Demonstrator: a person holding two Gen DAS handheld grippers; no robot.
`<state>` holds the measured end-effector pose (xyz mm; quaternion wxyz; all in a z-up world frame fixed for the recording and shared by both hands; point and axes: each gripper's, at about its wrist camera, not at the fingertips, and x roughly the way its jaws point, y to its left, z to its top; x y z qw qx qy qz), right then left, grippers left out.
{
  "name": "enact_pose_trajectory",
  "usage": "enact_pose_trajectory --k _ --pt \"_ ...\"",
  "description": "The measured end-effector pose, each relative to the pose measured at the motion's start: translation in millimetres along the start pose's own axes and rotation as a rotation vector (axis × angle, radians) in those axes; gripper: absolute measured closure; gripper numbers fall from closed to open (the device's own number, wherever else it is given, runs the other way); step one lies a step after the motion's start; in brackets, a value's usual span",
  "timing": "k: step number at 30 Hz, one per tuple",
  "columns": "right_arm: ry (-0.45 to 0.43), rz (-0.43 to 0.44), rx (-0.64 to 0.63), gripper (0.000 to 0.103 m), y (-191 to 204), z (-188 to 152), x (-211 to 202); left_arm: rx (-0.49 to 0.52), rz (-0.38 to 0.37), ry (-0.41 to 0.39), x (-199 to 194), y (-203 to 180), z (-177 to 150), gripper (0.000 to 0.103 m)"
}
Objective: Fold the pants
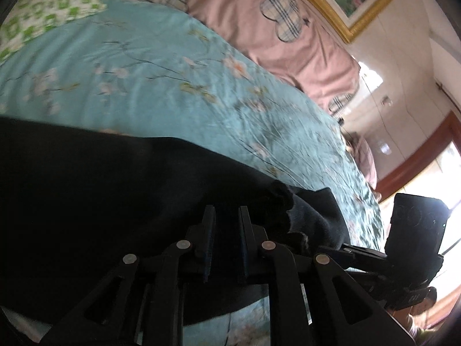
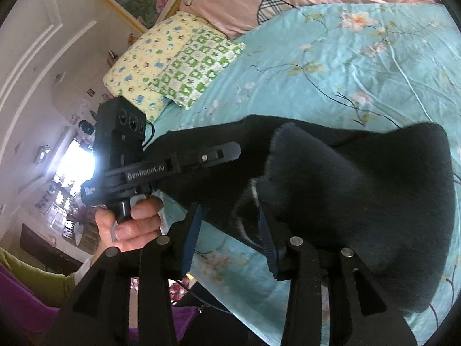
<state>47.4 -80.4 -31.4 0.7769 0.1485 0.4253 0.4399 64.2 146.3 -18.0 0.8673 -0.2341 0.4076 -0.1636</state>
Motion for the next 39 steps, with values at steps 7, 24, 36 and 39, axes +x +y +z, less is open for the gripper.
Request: enact_pose_trajectory --k 7,24,36,39 --pt "-0.011 0.034 -0.039 0.061 13.3 14.0 7.6 -0.076 0.073 -0.067 -31.9 22.4 -11.0 0.089" --pt "0.01 0.07 -0.085 0.042 32.2 43.3 54.9 -0.238 0.26 -0.213 -113.7 63.5 -40.7 0.077" --pt "0.06 0.099 -0.14 0.042 51.7 63.4 94.8 -0.376 0.34 -0.278 -157.9 103.4 -63.0 0.06" --pt "0.072 0.104 -0.146 0.042 55.4 66.7 103.5 -0.398 0.35 -0.286 -162.8 110.5 -66.3 0.06"
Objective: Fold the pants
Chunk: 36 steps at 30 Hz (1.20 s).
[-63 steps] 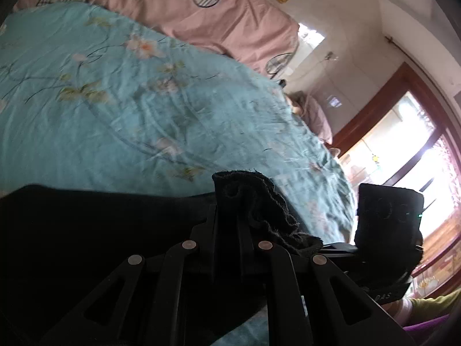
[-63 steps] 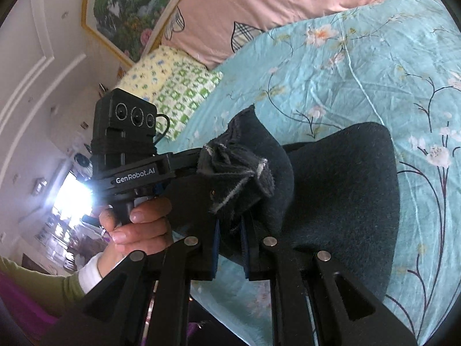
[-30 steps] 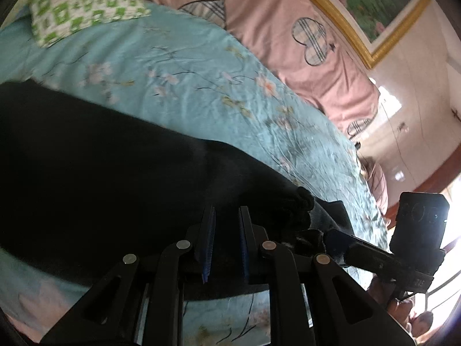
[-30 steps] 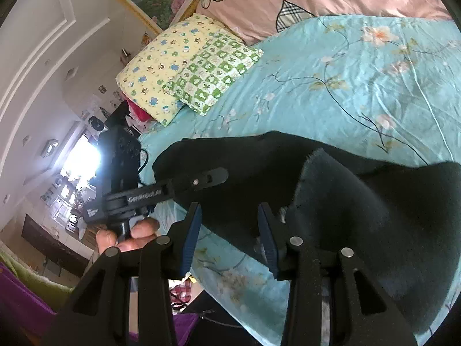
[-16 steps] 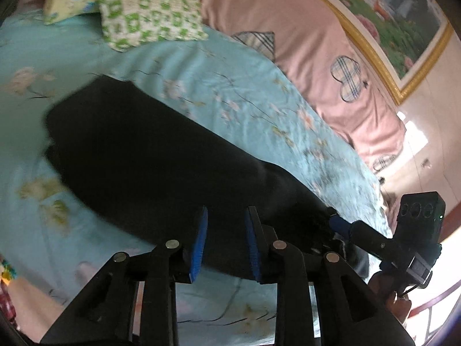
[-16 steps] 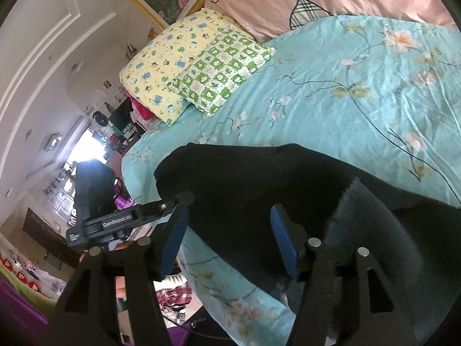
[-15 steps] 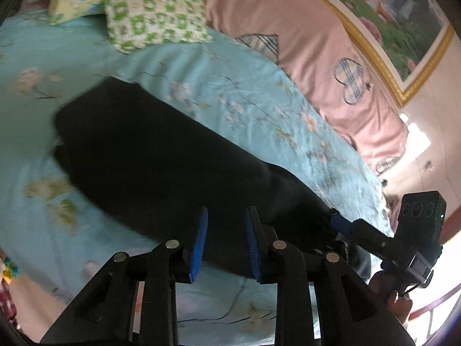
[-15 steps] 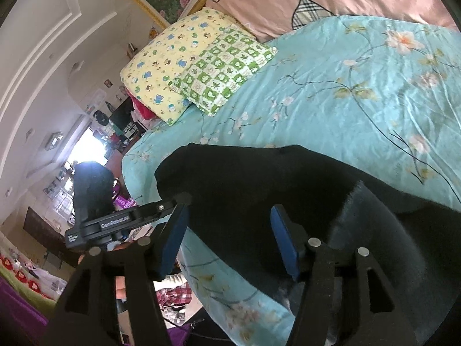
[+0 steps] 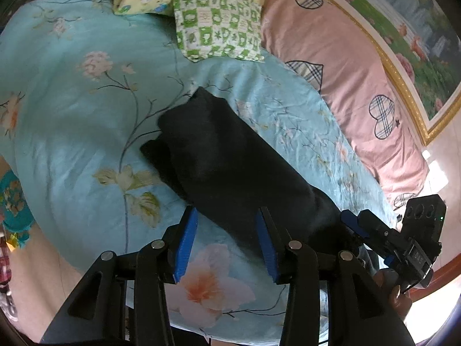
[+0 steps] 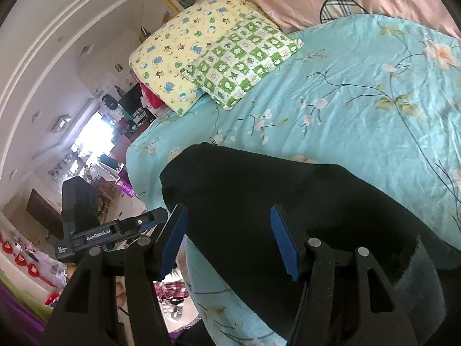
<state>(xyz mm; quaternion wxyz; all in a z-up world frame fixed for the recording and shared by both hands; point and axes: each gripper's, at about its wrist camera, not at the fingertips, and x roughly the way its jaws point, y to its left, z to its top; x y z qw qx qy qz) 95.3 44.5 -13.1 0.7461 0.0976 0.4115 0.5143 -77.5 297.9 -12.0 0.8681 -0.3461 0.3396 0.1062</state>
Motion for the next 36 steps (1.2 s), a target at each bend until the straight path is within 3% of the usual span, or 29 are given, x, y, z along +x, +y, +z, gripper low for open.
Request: enact_pose_trajectory --k 11,17,28,34,36 --pt "0.056 0.02 -0.064 0.042 11.8 21.8 31.4 -0.091 0.019 -0.017 -3.4 26.3 8.5 0.054" --pt "0.102 0.03 -0.148 0.042 21.2 51.5 62.1 -0.126 0.006 -0.01 3.9 34.7 13.2 0.051" --pt "0.277 0.029 -0.344 0.042 47.3 94.1 148.5 -0.192 0.029 0.014 28.5 53.9 22.4 0.051" --pt "0.436 0.051 -0.4 0.042 49.2 97.6 196.4 -0.187 0.016 0.027 40.5 56.3 24.7 0.049" --pt "0.489 0.042 -0.419 0.051 49.5 95.9 210.5 -0.176 0.02 0.025 44.2 55.2 26.6 0.049"
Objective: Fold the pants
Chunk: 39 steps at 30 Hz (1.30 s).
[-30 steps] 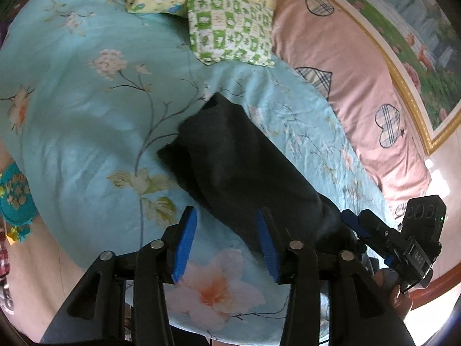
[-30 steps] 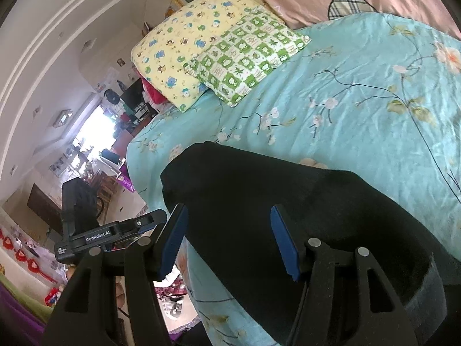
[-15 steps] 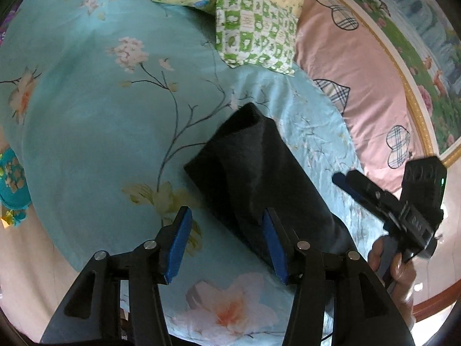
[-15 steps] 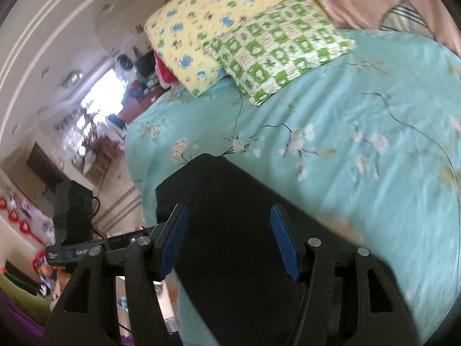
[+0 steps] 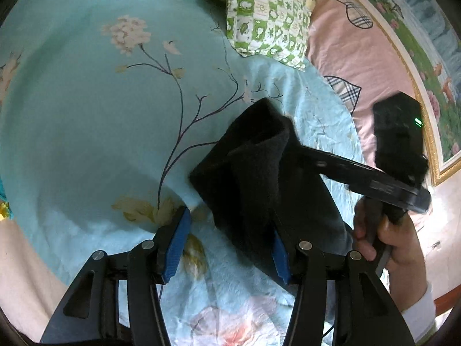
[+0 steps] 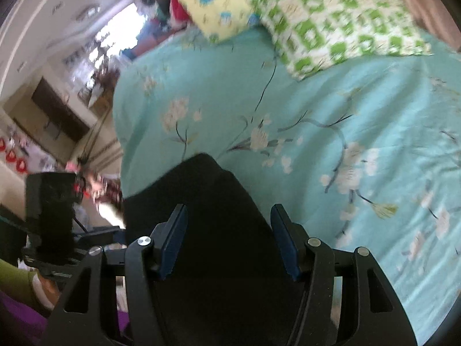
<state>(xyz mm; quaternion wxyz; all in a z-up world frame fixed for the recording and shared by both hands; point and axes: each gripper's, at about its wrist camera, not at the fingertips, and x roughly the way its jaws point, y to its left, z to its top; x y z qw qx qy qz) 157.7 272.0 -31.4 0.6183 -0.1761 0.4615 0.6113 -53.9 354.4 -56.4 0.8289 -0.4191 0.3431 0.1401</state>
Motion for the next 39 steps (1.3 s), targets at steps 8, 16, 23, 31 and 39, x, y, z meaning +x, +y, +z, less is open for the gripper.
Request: enact_pose_trajectory --k 8,16,23,31,39 --pt "0.022 0.043 0.022 0.078 -2.0 3.5 1.7 0.033 -0.009 -0.008 11.9 -8.9 5.9 0.082" --pt "-0.119 0.09 0.077 0.081 -1.5 -13.9 -46.4 0.123 -0.046 -0.073 -20.3 -50.7 5.2 0.085" --pt "-0.272 0.112 0.108 0.081 4.7 -40.1 -108.2 0.224 -0.114 -0.114 -51.6 -101.4 -2.8 0.085" --pt "-0.439 0.119 0.178 0.081 -0.2 -89.4 -175.6 0.369 -0.197 -0.111 -64.5 -167.9 -28.7 0.085" --pt "-0.513 0.125 0.245 0.081 -12.1 -130.8 -207.0 0.455 -0.232 -0.073 -58.9 -211.6 -58.4 0.085"
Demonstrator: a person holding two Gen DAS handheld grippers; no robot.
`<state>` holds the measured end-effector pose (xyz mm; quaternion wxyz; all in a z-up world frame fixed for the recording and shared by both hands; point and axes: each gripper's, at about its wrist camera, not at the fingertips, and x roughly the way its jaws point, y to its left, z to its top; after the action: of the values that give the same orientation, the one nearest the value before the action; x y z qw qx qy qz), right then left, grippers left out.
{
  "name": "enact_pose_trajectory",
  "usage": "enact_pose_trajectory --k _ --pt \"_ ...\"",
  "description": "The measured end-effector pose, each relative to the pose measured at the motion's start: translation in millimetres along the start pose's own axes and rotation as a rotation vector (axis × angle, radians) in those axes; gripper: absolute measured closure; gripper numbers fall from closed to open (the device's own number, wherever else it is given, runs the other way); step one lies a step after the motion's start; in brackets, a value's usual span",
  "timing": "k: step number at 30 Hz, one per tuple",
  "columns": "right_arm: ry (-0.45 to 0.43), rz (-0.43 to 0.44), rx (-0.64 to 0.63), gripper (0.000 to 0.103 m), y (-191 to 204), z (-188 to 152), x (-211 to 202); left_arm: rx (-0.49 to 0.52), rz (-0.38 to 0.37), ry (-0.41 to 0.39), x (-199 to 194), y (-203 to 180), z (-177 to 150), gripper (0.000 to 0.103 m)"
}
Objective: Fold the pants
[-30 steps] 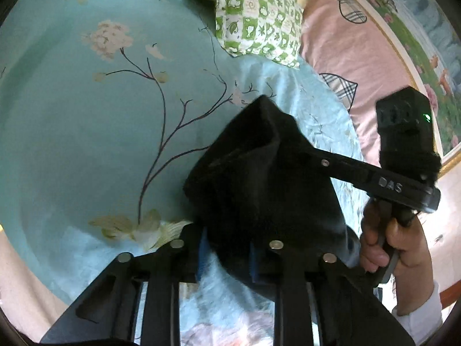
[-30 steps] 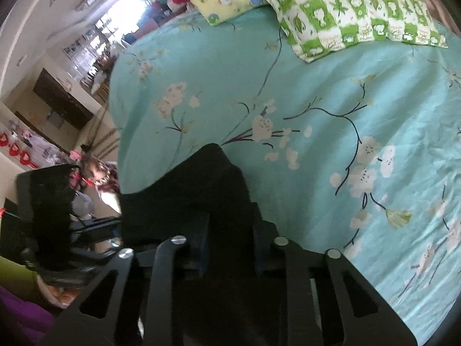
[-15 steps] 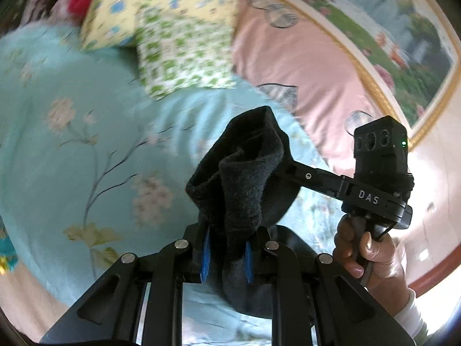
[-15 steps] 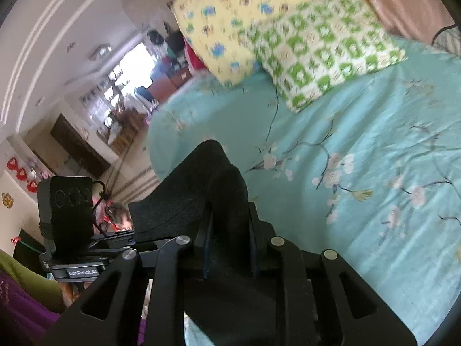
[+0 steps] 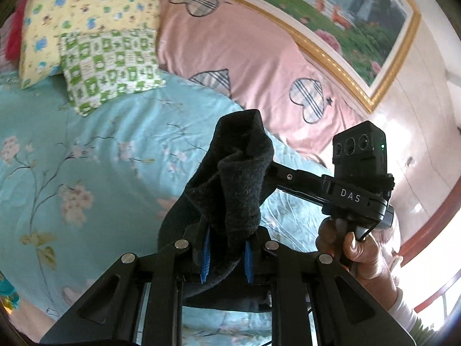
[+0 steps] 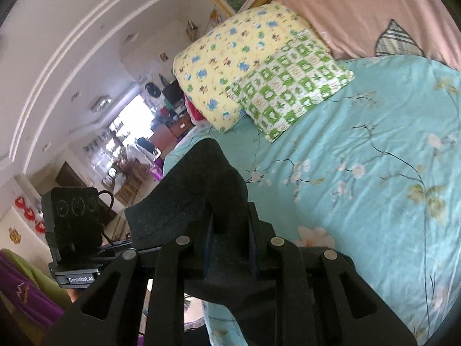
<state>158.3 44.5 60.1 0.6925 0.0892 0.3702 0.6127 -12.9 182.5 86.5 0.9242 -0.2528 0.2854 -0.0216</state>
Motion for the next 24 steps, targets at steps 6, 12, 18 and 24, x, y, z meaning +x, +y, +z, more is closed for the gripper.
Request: enact_pose_trajectory --k 6,12,18,24 --pt "-0.05 -0.012 0.04 0.081 -12.6 -16.8 -31.8 0.047 -0.029 0.039 13.0 -28.2 -10.3 0.086" --pt "-0.092 -0.03 0.064 0.081 -21.8 -33.2 -61.9 0.115 -0.055 0.067 22.3 -60.2 -21.7 0.085" --pt "-0.147 -0.041 0.102 0.081 -35.0 -54.7 -92.6 0.174 -0.069 0.097 40.3 -89.6 -37.2 0.085" --pt "-0.174 -0.066 0.148 0.081 -53.5 -76.0 -112.5 0.227 -0.066 0.129 62.7 -111.8 -55.1 0.085"
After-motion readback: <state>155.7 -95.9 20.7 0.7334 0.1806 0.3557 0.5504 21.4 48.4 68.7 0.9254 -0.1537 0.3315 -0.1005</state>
